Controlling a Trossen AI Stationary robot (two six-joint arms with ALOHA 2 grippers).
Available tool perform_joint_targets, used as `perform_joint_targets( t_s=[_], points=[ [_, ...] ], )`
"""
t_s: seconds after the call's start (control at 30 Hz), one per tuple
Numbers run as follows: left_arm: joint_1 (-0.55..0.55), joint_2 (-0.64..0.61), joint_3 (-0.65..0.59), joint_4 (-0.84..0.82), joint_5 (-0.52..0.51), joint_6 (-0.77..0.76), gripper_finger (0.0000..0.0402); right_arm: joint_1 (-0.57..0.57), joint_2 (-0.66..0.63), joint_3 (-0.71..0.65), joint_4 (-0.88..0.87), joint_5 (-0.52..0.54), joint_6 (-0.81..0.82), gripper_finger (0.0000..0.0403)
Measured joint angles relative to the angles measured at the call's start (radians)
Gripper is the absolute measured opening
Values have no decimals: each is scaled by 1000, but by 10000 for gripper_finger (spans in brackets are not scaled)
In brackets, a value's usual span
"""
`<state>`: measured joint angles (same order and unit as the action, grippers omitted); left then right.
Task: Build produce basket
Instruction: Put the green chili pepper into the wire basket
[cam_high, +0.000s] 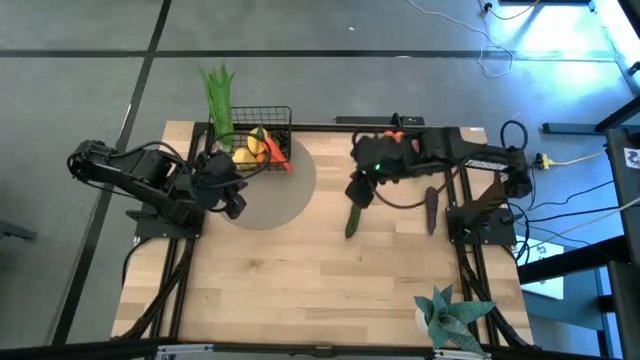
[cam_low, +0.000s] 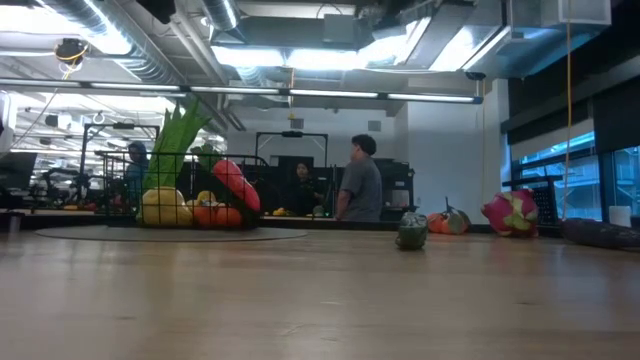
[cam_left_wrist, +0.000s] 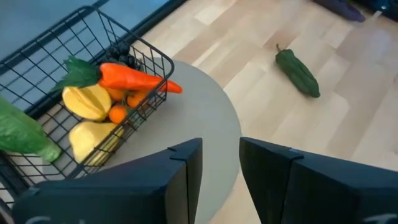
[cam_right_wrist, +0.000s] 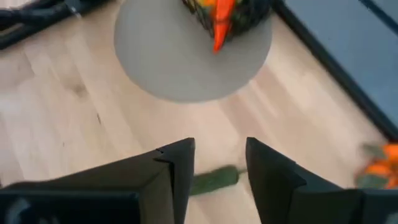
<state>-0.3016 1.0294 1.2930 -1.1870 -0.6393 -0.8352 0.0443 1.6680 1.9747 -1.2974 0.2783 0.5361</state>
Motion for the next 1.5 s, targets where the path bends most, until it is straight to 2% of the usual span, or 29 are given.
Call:
perform_joint_targets(
  t_s=[0.07, 0.33, 0.47, 0.57, 0.73, 0.93, 1.17, 1.37, 1.5],
  points=[
    [0, 0, 0, 0, 3, 0, 95, 21, 16, 0, -21, 0, 66, 132],
    [0, 1, 0, 0, 36, -1, 95, 28, 98, 0, -74, -1, 503, 132],
    [0, 1, 0, 0, 78, 0, 95, 15, 157, 0, -197, -52, 655, 132],
    [0, 1, 0, 0, 82, 0, 95, 1, 195, 0, -226, -112, 717, 132],
    [0, 1, 0, -1, 81, 5, 95, -8, 236, -1, -215, -175, 719, 132],
    [0, 1, 0, 0, 81, 38, 95, -10, 269, -1, -226, -174, 688, 132],
    [0, 12, 0, 15, 78, 36, 95, 9, 268, -6, -271, -92, 610, 132],
    [13, 73, 1, 152, 70, 31, 95, 9, 262, -31, -272, -113, 545, 132],
    [46, 151, 0, 270, 76, 31, 95, 16, 212, -29, -273, -114, 525, 132]
  ],
)
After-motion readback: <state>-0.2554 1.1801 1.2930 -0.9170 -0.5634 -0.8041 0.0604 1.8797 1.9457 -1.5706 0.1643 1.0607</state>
